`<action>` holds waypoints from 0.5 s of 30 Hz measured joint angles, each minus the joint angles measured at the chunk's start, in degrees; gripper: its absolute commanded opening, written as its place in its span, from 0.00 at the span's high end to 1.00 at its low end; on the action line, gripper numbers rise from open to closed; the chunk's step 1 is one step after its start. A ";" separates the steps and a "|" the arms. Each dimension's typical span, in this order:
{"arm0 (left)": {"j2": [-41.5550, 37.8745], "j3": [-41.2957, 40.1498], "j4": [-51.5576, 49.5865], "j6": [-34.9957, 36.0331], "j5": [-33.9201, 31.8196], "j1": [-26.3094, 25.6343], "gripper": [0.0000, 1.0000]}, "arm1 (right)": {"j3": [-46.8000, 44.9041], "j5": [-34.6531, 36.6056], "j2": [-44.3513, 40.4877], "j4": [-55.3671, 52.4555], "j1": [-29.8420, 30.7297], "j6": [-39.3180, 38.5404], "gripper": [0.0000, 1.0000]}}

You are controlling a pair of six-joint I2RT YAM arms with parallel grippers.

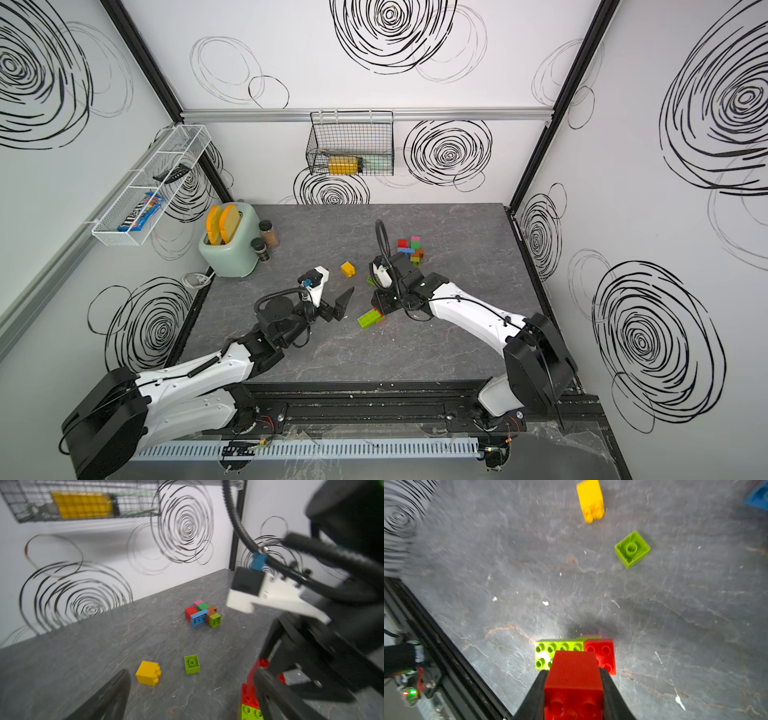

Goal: Assemble the number 4 with lego
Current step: Pick up the lego brick from the center of the board, then assemble the lego brick with the lego brick.

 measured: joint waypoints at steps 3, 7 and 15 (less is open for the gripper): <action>0.00 2.97 -7.04 -4.55 -2.84 3.08 0.04 | 3.28 3.98 4.24 -3.19 2.05 -0.48 0.99; 0.04 3.48 -14.05 -10.38 -3.93 7.15 0.04 | 7.02 7.56 6.62 -4.57 3.39 -0.90 0.99; 0.31 3.48 -19.54 -16.20 -1.70 10.75 0.04 | 7.65 10.08 7.56 -7.26 3.82 -1.14 0.99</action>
